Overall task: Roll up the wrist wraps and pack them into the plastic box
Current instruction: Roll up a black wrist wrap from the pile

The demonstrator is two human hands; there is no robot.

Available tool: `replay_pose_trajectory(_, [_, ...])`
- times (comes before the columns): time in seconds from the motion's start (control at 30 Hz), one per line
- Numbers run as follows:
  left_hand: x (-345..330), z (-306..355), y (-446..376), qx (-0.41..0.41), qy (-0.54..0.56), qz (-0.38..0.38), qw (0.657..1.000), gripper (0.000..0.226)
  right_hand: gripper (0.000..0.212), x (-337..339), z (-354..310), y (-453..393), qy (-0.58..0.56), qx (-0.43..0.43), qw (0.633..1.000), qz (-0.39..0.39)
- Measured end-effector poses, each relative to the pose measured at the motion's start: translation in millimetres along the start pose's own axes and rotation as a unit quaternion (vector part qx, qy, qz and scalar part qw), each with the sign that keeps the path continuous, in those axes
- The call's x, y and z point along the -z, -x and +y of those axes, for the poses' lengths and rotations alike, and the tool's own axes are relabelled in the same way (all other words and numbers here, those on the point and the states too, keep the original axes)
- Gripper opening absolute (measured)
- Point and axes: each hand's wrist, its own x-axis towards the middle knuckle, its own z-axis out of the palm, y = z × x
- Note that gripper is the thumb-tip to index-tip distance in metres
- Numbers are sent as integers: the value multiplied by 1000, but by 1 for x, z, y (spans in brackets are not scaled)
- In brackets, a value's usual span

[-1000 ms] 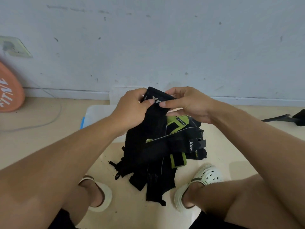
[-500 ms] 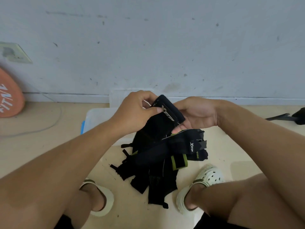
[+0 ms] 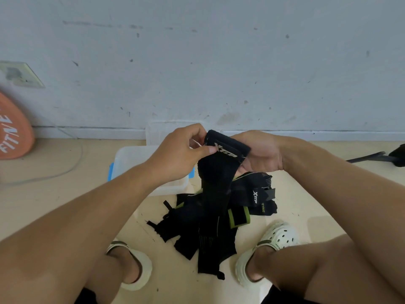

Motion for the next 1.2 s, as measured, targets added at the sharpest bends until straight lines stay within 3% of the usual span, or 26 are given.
replay_pose_trajectory(0.07, [-4,-3,1,19,-15,-47,999,17,24,6,7,-11,122,16,986,113])
replay_pose_trajectory(0.13, [-7,-4,3,26,-27,-102,994,16,15,22,21,-30,262,13,941,215])
replay_pose_trajectory(0.23, [-13,-3,3,18,-51,-153,987,17,17,51,58,-58,313,-31,903,292])
replay_pose_trajectory(0.4, [-23,-5,-6,8,-110,-158,981,9,36,75,113,-82,412,-136,862,262])
replay_pose_trajectory(0.6, [-30,-10,-15,20,-186,-155,970,18,36,84,181,-129,391,-145,867,274])
replay_pose_trajectory(0.73, [-26,-16,-22,29,-204,-132,970,20,74,88,210,-157,394,-175,865,256])
replay_pose_trajectory(0.8, [-25,-18,-24,36,-204,-124,970,20,81,91,223,-166,427,-197,849,240])
replay_pose_trajectory(1.2, [-30,-16,-28,48,-228,-139,962,26,49,84,250,-169,605,-153,747,230])
